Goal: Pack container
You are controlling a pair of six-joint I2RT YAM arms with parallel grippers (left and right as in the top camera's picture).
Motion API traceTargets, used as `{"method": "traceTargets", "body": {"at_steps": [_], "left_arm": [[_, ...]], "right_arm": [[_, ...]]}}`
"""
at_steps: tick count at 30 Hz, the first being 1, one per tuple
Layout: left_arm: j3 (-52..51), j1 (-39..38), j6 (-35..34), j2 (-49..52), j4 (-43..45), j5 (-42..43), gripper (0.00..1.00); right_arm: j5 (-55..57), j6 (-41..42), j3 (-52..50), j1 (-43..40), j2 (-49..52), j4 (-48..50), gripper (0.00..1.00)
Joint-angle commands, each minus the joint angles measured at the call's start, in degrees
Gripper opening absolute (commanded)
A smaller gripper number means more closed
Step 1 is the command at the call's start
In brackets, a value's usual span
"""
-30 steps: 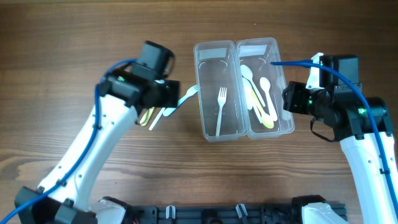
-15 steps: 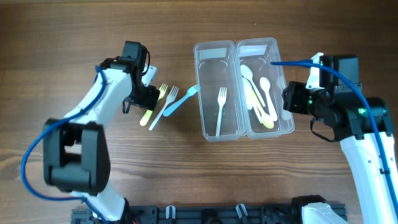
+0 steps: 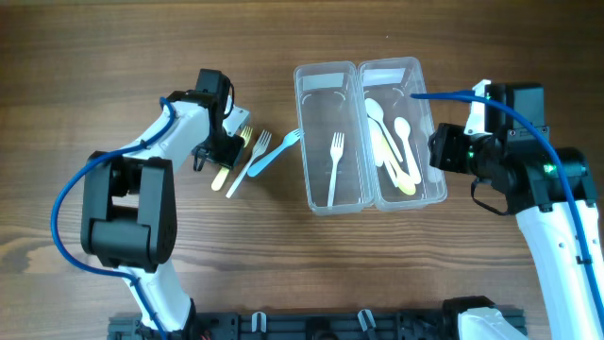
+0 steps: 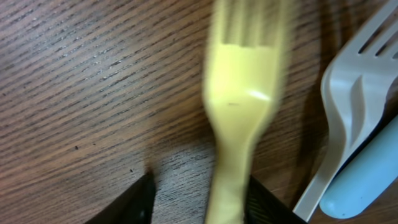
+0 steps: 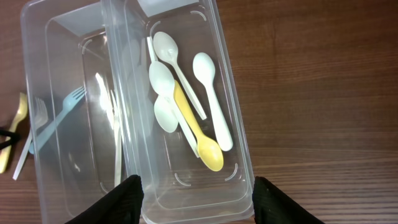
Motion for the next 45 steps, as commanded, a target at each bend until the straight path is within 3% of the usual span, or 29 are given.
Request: {"method": "traceTargets", "body": {"at_steps": [1, 3, 8, 15, 22, 27, 34, 39, 42, 45], "left_arm": [[-0.37, -0.85, 0.90, 1.27, 0.13, 1.62, 0.42], [-0.37, -1.18, 0.68, 1.27, 0.11, 2.34, 0.37], [-0.39, -2.56, 0.46, 1.27, -0.07, 3.82, 0.04], [0.76, -2.86, -2.75, -0.59, -5.29, 3.32, 0.04], [10.78, -3.02, -7.34, -7.34, -17.90, 1.95, 0.04], [17.03, -4.94, -9.55, -12.83, -22.69, 9.11, 0.04], [17.68, -13.31, -26.51, -19.43, -13.73, 20.76, 0.04], [17.66, -21.35, -34.82, -16.79, -6.93, 17.22, 0.04], [17.66, -24.26, -39.21, -12.74, -4.72, 14.93, 0.13], [17.66, -25.73, -40.87, -9.57, -3.17, 15.17, 0.14]], "right_arm": [[1.18, -0.33, 1.07, -0.09, -0.11, 0.28, 0.56], [1.16, -0.09, 1.07, -0.09, -0.11, 0.48, 0.56], [1.16, 0.59, 1.07, -0.09, -0.11, 0.94, 0.56], [1.18, 0.55, 1.07, -0.09, -0.11, 0.94, 0.56], [1.18, 0.55, 1.07, -0.09, -0.11, 0.94, 0.56], [1.18, 0.50, 1.07, -0.09, -0.11, 0.96, 0.56], [1.18, 0.52, 1.07, -0.09, -0.11, 1.36, 0.56], [1.16, 0.55, 1.07, -0.09, -0.11, 1.11, 0.56], [1.16, 0.55, 1.07, -0.09, -0.11, 1.07, 0.56], [1.18, 0.52, 1.07, -0.09, -0.11, 1.09, 0.56]]}}
